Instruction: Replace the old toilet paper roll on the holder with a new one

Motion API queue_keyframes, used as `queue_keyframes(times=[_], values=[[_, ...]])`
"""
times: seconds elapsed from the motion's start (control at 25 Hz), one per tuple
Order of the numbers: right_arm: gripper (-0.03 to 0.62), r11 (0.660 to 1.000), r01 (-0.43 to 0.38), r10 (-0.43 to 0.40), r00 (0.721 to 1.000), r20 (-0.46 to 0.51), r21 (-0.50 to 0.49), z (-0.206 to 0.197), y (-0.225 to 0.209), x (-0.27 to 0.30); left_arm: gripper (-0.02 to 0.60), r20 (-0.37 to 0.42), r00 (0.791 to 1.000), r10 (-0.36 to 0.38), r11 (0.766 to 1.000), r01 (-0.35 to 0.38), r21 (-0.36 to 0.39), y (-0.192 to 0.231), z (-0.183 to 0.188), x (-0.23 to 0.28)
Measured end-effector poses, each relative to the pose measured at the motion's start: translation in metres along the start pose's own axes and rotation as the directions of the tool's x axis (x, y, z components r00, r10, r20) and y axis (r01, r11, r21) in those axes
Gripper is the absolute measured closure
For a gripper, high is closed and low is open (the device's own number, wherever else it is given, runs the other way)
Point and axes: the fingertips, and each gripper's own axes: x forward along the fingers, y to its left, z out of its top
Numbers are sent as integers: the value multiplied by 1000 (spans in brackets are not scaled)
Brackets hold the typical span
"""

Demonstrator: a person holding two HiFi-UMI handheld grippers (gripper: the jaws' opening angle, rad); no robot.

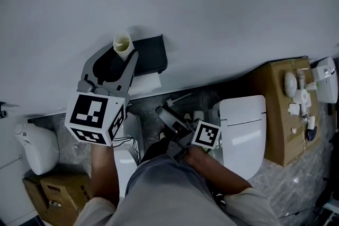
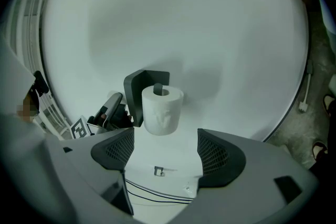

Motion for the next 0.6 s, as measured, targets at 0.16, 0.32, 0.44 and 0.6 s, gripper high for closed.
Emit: queue_keyframes(times=[0.16,0.32,0.44,0.6], values=[[204,1000,-4,4,1000,-9,12,2,1,3,423,9,1000,-4,999,5,-51,3,-2,-2],[204,1000,-7,7,1000,-11,17,4,1,4,392,18,1000,-16,996,18,-83,2,0,-4],[204,1000,-8,8,1000,-7,11,5,3,5,371,40,999,-7,993,12,-114,5,3,-8],[204,1000,2,-2,1000,5,1,8,3,1,371,69,998,-9,988,19,-156,6,6,-14]])
